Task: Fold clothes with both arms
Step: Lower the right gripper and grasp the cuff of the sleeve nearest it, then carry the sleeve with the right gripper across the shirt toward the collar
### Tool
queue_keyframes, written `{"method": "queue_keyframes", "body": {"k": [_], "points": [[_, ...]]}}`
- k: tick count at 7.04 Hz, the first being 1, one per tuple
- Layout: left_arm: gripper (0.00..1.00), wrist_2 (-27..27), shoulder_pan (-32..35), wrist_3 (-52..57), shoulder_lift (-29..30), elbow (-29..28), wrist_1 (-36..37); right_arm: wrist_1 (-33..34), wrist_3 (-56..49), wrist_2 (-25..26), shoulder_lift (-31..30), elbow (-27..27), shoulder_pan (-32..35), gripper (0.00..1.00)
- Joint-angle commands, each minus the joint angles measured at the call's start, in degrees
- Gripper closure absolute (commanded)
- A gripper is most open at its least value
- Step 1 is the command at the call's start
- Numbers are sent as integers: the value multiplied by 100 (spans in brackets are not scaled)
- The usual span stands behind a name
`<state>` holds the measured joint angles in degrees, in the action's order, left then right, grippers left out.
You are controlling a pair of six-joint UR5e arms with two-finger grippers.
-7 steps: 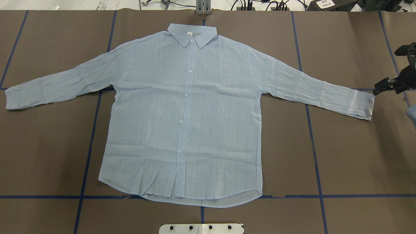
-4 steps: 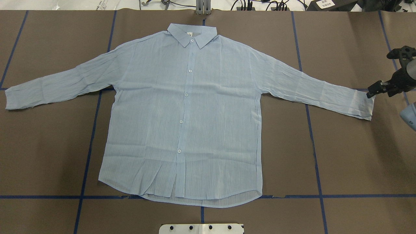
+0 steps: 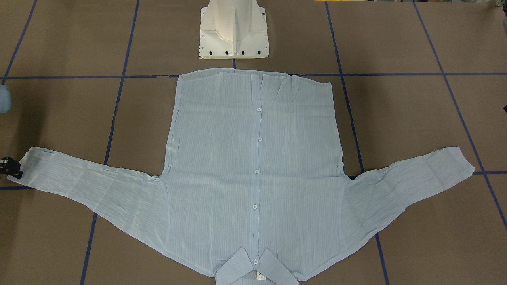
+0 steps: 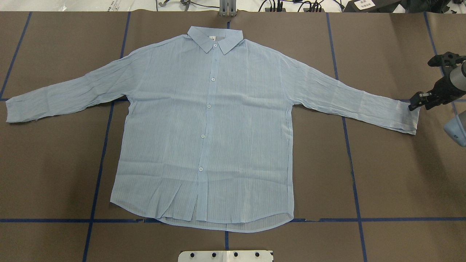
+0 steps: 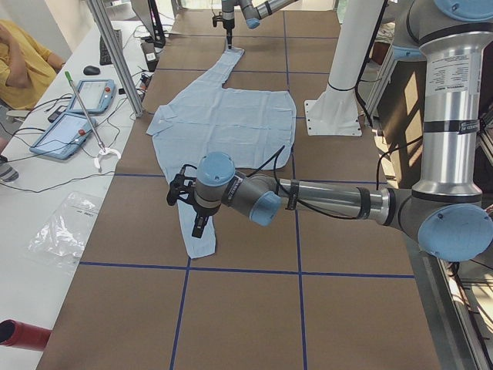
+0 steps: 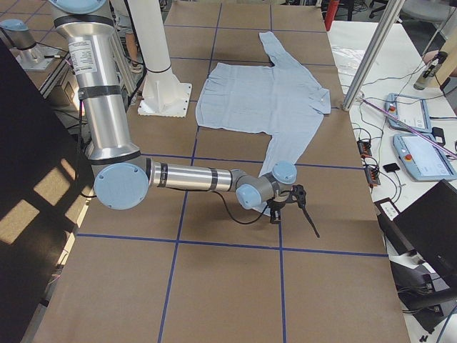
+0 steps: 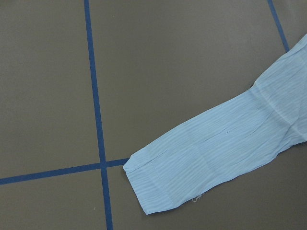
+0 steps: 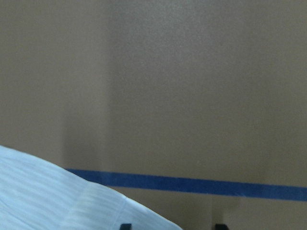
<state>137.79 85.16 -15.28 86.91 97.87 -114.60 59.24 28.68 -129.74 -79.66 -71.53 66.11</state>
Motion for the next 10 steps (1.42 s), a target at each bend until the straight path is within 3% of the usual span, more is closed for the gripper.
{"method": "queue_keyframes", "body": {"k": [1,4,5,7,8,10], "points": [[0,20,0,8,-8,-5,-62,0,6,-191,3,8,-1,100],[0,20,0,8,-34,4,-71,-9,15,-665,3,-105,68,100],[0,20,0,8,-34,21,-71,-9,128,-954,-14,-489,104,100],[0,133,0,8,-43,48,-80,-18,2016,-966,360,-1255,-218,100],[0,134,0,8,-43,22,-71,-18,3002,-896,877,-1275,-595,100],[0,143,0,-62,-34,4,-63,43,4770,363,2107,-1162,-1587,100]]}}
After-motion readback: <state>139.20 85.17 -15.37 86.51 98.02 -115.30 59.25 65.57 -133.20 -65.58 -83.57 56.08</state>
